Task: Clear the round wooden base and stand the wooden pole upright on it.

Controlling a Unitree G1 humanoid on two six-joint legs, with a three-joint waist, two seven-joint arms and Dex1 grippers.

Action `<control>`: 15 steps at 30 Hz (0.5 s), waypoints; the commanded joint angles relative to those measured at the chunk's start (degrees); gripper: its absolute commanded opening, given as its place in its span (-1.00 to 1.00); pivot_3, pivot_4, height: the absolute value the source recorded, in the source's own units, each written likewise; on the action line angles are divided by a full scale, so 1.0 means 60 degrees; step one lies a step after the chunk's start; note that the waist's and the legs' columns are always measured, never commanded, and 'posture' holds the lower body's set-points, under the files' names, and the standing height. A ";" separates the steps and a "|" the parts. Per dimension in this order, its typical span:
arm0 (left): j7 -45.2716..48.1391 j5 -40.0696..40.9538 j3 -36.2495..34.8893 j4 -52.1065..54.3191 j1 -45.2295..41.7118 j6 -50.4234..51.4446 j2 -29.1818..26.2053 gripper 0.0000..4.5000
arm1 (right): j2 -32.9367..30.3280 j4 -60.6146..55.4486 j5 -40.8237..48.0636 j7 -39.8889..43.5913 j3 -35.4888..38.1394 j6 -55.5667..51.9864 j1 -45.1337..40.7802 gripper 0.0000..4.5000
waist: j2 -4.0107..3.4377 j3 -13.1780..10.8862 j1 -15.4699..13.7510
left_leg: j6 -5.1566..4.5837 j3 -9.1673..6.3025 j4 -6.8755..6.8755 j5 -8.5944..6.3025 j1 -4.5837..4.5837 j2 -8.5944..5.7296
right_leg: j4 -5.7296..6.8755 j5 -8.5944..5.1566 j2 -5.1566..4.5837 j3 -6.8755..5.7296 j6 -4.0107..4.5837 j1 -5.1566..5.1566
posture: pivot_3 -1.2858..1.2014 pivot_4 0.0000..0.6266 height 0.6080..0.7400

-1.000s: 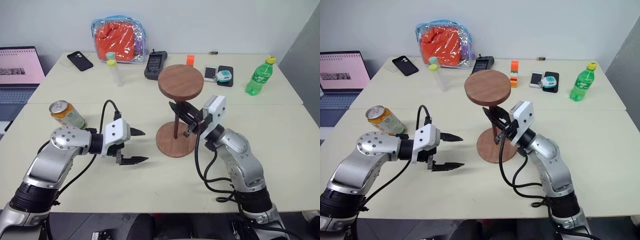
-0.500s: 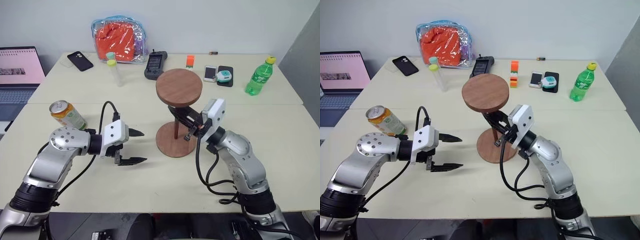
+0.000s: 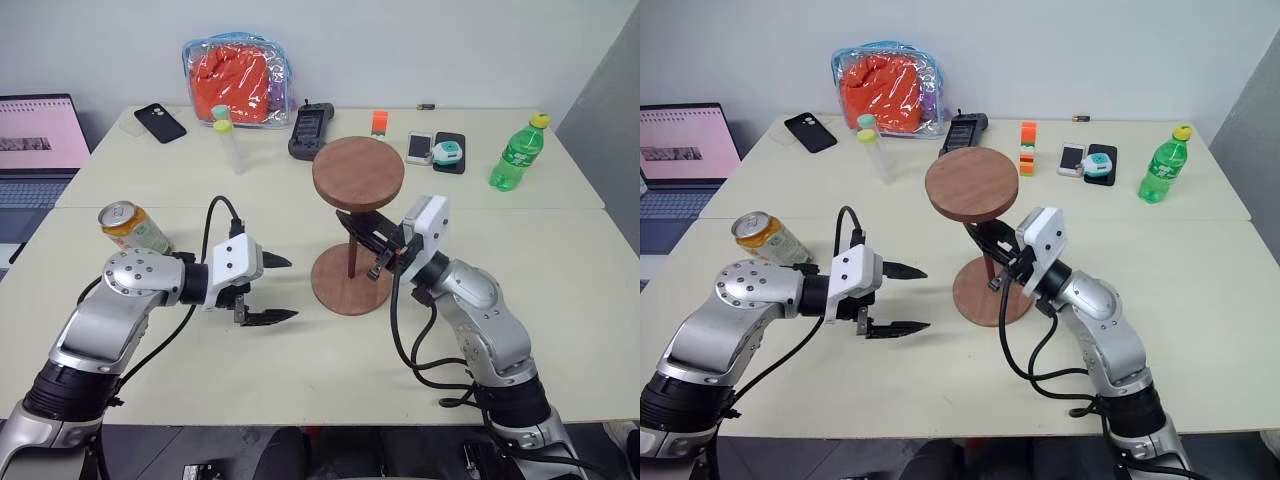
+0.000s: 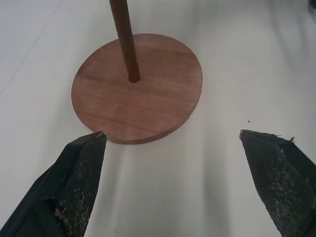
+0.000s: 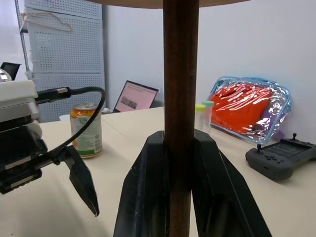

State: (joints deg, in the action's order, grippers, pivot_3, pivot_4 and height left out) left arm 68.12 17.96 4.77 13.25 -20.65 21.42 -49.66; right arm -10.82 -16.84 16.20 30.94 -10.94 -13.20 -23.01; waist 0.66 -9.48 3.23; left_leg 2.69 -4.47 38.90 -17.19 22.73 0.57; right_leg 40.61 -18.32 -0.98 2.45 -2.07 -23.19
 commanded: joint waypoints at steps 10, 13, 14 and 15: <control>-0.0091 0.0239 -0.0183 0.0531 -0.0221 0.0492 0.0016 1.00 | -0.0328 0.1268 -0.0297 -0.0155 -0.0035 -0.0640 0.0767 -0.90 | 0.0010 0.0031 -0.0041 | -0.0003 -0.0008 -0.0010 -0.0002 -0.0116 0.0001 | -0.0020 -0.0004 0.0014 -0.0007 0.0002 0.0123 | 0.03 -0.52 1.00; -0.0095 0.0228 -0.0197 0.0552 -0.0208 0.0515 0.0023 1.00 | -0.0321 0.1298 -0.0232 -0.0226 -0.0011 -0.0905 0.0741 -0.90 | 0.0008 0.0042 -0.0090 | -0.0007 -0.0021 -0.0035 -0.0005 -0.0227 0.0001 | -0.0087 -0.0006 0.0019 -0.0017 0.0004 0.0259 | 0.03 -0.52 1.00; -0.0093 0.0232 -0.0207 0.0560 -0.0191 0.0517 0.0022 1.00 | -0.0339 0.1290 -0.0255 -0.0230 -0.0033 -0.0956 0.0718 -0.90 | 0.0013 0.0045 -0.0115 | -0.0007 -0.0021 -0.0045 -0.0006 -0.0267 0.0001 | -0.0104 -0.0006 0.0019 -0.0018 0.0004 0.0304 | 0.03 -0.52 1.00; -0.0091 0.0236 -0.0213 0.0564 -0.0180 0.0519 0.0021 1.00 | -0.0352 0.1280 -0.0264 -0.0236 -0.0049 -0.0997 0.0704 -0.90 | 0.0015 0.0058 -0.0142 | -0.0008 -0.0015 -0.0065 -0.0007 -0.0307 -0.0001 | -0.0115 -0.0008 0.0019 -0.0013 0.0003 0.0336 | 0.03 -0.52 1.00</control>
State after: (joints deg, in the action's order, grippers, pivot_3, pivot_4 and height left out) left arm 68.01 18.13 4.73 15.15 -21.13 24.60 -49.66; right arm -11.38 -14.61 16.36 29.85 -10.31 -14.12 -21.29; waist 0.75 -9.13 2.38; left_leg 2.64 -4.53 38.42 -17.24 20.81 0.56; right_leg 39.89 -18.37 -0.87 2.39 -2.06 -21.12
